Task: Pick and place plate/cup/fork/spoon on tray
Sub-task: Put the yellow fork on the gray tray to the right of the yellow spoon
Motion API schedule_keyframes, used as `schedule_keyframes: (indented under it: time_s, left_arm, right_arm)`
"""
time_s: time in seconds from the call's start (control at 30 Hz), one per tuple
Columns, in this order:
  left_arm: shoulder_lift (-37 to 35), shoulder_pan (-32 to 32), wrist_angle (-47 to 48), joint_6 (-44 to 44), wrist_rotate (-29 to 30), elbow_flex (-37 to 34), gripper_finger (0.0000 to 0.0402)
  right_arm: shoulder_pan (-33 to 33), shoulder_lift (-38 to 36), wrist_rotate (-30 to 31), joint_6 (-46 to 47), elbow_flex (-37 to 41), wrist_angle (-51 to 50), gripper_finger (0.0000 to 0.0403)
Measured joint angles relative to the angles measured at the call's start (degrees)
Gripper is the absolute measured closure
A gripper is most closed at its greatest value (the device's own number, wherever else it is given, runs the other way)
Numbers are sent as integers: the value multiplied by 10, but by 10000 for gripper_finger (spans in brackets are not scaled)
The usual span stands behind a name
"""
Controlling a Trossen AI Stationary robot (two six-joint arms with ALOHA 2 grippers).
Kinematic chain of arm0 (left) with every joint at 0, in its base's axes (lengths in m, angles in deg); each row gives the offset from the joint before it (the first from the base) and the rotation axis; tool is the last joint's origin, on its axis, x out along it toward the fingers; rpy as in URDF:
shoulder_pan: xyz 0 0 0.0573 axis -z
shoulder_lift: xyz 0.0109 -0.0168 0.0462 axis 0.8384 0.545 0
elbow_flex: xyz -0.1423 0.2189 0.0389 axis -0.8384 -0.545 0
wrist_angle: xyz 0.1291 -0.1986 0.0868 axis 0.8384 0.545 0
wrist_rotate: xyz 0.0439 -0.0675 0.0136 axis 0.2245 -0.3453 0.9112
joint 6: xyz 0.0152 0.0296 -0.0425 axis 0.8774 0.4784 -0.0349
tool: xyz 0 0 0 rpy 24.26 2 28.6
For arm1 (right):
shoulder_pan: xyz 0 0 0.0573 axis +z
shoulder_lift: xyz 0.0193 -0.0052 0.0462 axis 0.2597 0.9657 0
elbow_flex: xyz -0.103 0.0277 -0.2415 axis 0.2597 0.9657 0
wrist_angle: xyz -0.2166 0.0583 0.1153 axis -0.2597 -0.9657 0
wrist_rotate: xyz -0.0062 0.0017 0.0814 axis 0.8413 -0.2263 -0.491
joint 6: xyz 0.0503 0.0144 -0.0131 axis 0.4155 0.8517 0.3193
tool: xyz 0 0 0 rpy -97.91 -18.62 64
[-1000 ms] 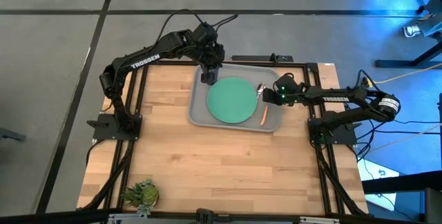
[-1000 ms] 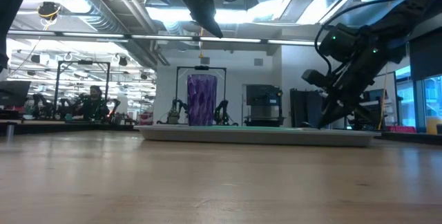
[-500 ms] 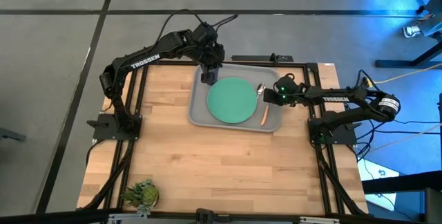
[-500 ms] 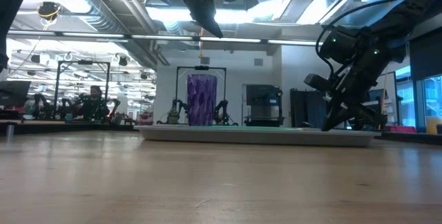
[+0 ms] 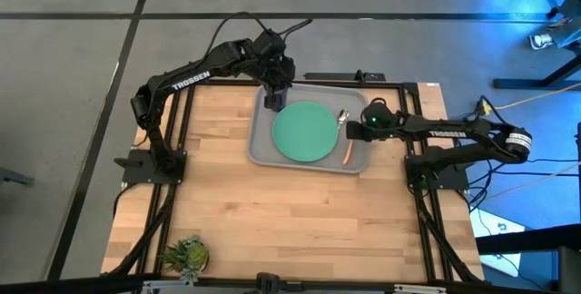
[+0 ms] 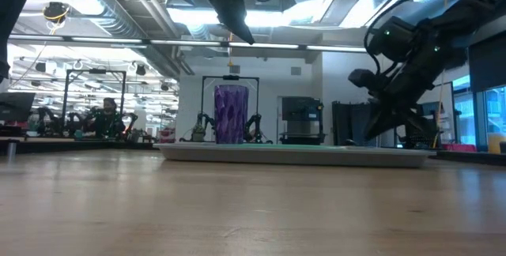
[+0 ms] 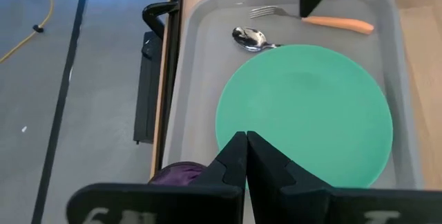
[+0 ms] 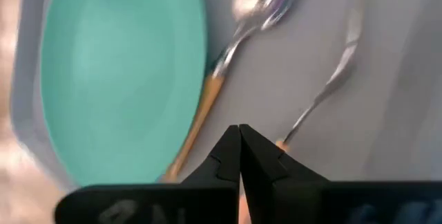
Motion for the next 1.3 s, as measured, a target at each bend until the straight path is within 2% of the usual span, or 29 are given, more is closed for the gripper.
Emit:
schedule_keyframes:
  time_s: [0.23,0.33,0.4,0.57,0.67,0.8,1.03,1.17,1.3]
  left_arm:
    - [0,0,0,-1,0,0,401]
    - [0,0,0,-3,0,0,401]
    - [0,0,0,-13,0,0,401]
    - [0,0,0,-15,0,0,401]
    - [0,0,0,-14,0,0,401]
    - [0,0,0,-13,0,0,401]
    - [0,0,5,-11,0,0,401]
    - [0,0,11,-11,0,0,401]
    - [0,0,13,-11,0,0,401]
  right_arm:
    - [-4,-20,123,53,-5,-3,396]
    - [-15,-19,135,50,-21,-18,396]
    - [-21,-18,128,34,-32,-32,396]
    - [-43,-18,57,-24,-46,-31,396]
    - [-56,-18,43,-34,-46,-33,393]
    - [-63,-18,15,-37,-46,-36,373]
    - [-64,-18,14,-65,-46,-34,328]
    - [-73,-19,-16,-48,-58,-38,331]
    - [-74,-18,0,-89,-116,-100,344]
